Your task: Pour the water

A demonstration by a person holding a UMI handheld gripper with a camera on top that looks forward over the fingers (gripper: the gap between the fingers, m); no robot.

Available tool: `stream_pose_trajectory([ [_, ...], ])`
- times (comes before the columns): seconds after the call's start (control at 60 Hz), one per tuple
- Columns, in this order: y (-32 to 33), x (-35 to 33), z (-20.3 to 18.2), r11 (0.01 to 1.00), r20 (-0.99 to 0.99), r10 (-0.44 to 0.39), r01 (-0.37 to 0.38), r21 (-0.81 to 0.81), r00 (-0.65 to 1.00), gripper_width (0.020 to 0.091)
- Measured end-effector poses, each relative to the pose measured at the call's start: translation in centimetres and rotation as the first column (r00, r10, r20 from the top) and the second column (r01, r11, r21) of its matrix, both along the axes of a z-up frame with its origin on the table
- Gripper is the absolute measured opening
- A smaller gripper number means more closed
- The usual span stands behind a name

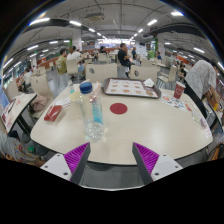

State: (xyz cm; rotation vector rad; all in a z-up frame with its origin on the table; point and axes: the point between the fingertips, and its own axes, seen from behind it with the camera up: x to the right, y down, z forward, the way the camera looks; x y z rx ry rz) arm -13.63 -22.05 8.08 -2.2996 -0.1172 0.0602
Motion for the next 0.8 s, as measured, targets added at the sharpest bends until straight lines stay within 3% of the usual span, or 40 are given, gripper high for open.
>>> stream_pose_trajectory([
  [0.167, 4.6, -5.6, -0.3, 0.996, -0.039, -0.011, 0.014, 0.083, 0.999, 0.0854],
  [0.383, 11.0, -7.9, -1.7, 0.984, -0.046, -0.067, 0.074, 0.163, 0.997, 0.0842],
  [0.467, 12.3, -7.6, -2.6, 0.98, -0.021, -0.09, 0.093, 0.175, 0.996, 0.0733],
  [0.517, 12.8, -7.5, -2.8, 0.978, -0.021, -0.095, 0.098, 0.184, 0.995, 0.0578],
  [0.733, 13.4, -7.3, -2.7, 0.976, -0.011, -0.106, 0.106, 0.189, 0.994, 0.0425],
  [0.8, 13.5, -7.6, -2.5, 0.98, 0.014, -0.097, 0.093, 0.177, 0.995, 0.0419],
])
